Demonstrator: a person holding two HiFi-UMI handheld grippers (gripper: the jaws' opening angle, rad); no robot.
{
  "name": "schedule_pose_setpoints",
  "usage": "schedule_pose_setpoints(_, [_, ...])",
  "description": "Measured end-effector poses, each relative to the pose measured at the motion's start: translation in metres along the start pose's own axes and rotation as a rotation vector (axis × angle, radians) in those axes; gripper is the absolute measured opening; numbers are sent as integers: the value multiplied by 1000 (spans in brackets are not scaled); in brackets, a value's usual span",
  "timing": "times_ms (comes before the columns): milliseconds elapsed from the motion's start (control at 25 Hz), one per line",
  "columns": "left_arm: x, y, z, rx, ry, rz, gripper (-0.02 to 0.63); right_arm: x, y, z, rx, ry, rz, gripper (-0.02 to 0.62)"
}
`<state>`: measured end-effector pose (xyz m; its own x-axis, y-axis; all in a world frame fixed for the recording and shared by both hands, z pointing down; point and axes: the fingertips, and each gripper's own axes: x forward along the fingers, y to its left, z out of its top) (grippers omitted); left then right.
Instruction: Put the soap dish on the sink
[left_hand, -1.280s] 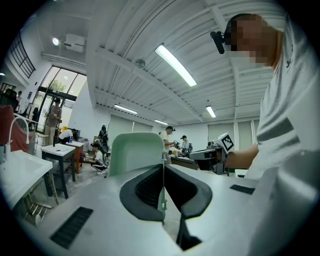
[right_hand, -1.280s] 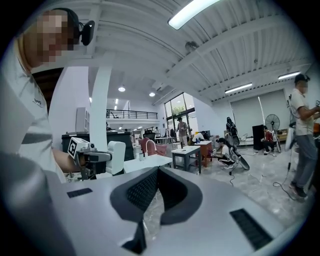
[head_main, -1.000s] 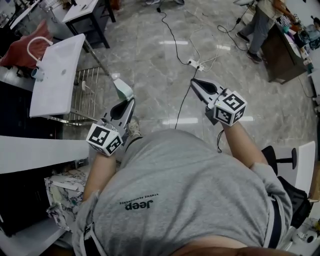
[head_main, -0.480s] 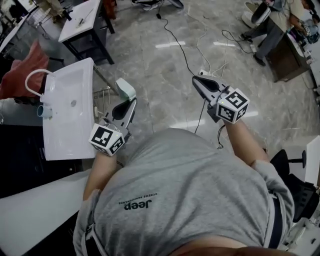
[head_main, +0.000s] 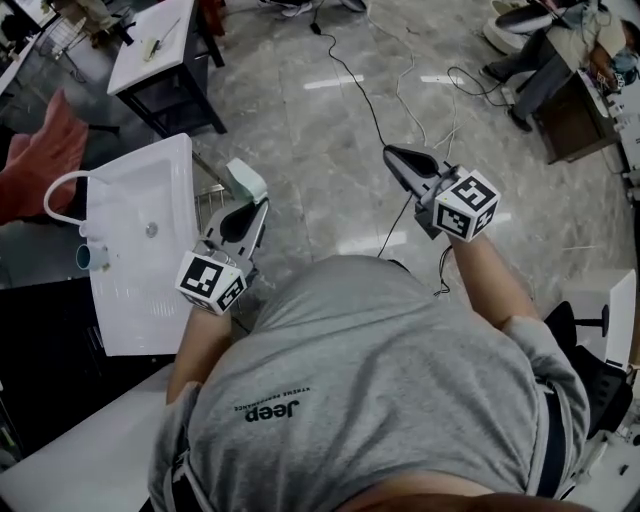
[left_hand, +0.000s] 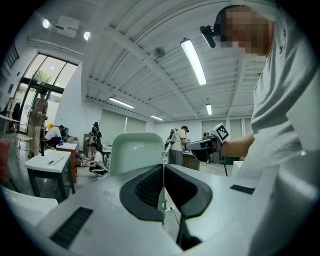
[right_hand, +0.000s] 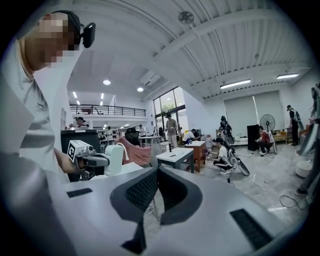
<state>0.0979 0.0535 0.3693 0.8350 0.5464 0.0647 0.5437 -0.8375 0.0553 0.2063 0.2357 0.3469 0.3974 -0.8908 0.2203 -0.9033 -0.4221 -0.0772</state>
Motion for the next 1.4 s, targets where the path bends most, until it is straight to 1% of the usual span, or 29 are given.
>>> schedule_pose_setpoints(160, [20,19,-1,3,15,7,18,21,-27,1,12,6,14,52])
schedule_pose_setpoints(320, [49,33,0,-3,37,57,18,39,-61,7,19,6,71,52])
schedule_pose_setpoints(480, [95,46,5,-12,36,128,18,53,-111,13,14,6,133,52])
schedule_pose_setpoints(680, [155,53,6,-30,37,172,18,54,-163,24,4,-21,200,52])
schedule_pose_setpoints(800, [183,54,7,-41,32,161,18,57,-184,24,-3,-17,207,52])
schedule_pose_setpoints(880, [195,52,4,-26,47,140,18,58,-192,20,3,-11,202,52])
schedule_pose_setpoints(960, [205,54,1,-14,53,122,18,58,-201,19,13,-16,187,52])
schedule_pose_setpoints(1120, [228,56,-3,-20,48,68,18,53,-217,17,31,-10,142,52])
schedule_pose_setpoints(1240, [235,57,0,-9,53,36,18,53,-215,20,20,6,131,52])
schedule_pose_setpoints(1320, [231,63,2,-1,62,40,18,60,-209,27,7,8,139,52])
schedule_pose_setpoints(1400, [220,70,2,8,78,63,18,74,-197,35,-10,7,163,52])
